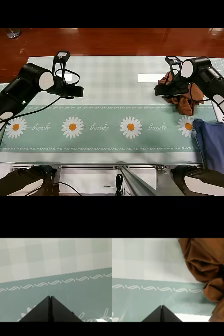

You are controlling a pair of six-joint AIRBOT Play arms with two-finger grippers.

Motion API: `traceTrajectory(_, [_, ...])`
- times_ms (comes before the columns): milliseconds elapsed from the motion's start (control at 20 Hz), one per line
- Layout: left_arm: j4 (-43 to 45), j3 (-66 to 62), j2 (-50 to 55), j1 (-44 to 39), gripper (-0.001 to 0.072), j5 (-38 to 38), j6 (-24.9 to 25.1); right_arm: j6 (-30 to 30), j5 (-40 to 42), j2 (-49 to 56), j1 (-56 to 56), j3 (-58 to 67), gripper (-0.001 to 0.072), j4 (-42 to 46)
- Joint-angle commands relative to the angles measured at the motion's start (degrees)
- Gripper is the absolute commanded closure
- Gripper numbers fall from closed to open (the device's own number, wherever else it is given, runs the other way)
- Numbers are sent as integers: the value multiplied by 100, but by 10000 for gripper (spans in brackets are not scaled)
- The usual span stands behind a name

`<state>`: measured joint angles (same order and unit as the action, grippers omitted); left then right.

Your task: Fold the shirts.

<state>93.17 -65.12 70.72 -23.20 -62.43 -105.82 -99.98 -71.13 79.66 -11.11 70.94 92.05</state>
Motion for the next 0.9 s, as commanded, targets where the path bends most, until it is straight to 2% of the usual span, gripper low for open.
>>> traceTrajectory(0, [2,-4,4,-2,682,0,9,0,0,0,-7,0,683,-2])
traceTrajectory(650, [0,-4,7,-2,682,9,9,-2,48,0,-7,0,683,-2])
traceTrajectory(750, [0,-4,13,-2,682,210,9,-2,146,0,-7,2,683,-2])
traceTrajectory(850, [2,-4,66,-2,681,603,11,15,645,0,-7,2,683,48])
